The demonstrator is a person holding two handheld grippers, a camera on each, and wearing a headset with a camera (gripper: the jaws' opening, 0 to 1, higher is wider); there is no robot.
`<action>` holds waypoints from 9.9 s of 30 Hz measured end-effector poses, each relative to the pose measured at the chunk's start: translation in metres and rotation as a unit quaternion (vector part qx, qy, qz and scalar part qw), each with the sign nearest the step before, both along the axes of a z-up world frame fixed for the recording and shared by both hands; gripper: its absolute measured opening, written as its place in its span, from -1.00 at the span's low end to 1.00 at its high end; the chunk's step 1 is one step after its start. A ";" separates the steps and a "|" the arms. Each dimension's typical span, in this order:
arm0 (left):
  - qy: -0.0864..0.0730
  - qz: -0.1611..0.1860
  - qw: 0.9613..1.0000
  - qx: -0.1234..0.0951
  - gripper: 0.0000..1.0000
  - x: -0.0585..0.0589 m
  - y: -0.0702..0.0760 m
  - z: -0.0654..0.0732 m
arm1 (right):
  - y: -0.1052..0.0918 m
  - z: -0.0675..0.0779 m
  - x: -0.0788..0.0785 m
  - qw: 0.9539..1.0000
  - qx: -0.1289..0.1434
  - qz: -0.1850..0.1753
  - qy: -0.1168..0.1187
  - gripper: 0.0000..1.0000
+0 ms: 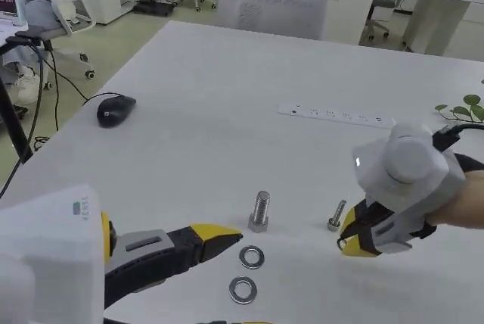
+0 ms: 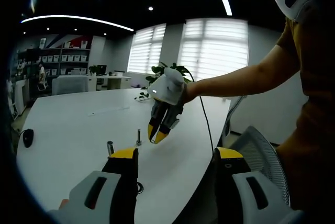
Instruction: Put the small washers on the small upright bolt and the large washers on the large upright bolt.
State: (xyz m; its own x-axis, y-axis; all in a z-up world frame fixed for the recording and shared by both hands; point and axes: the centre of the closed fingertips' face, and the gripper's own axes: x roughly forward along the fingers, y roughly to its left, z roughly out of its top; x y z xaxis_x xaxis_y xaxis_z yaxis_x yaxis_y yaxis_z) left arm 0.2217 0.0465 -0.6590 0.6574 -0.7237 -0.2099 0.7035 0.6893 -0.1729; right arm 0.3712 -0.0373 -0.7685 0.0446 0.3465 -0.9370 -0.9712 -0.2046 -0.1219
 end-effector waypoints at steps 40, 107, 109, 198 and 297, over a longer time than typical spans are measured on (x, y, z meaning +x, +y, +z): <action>0.019 0.017 1.000 -0.004 0.15 0.011 0.005 -0.006 | 0.008 0.004 0.060 0.999 -0.025 -0.001 -0.031 -0.76; -0.003 0.015 0.999 0.029 0.16 -0.012 0.007 0.003 | 0.013 -0.035 -0.037 0.999 -0.012 0.014 0.028 -0.68; -0.003 0.019 0.999 0.031 0.16 -0.014 0.009 0.003 | 0.020 -0.035 -0.043 0.999 -0.009 0.018 0.029 -0.68; -0.004 0.059 0.997 0.042 0.15 -0.010 0.040 -0.001 | 0.105 -0.042 -0.091 0.995 -0.034 0.076 0.058 -0.57; -0.001 0.062 0.997 0.045 0.14 -0.006 0.033 -0.001 | 0.091 -0.040 -0.035 0.998 -0.027 0.042 0.047 -0.50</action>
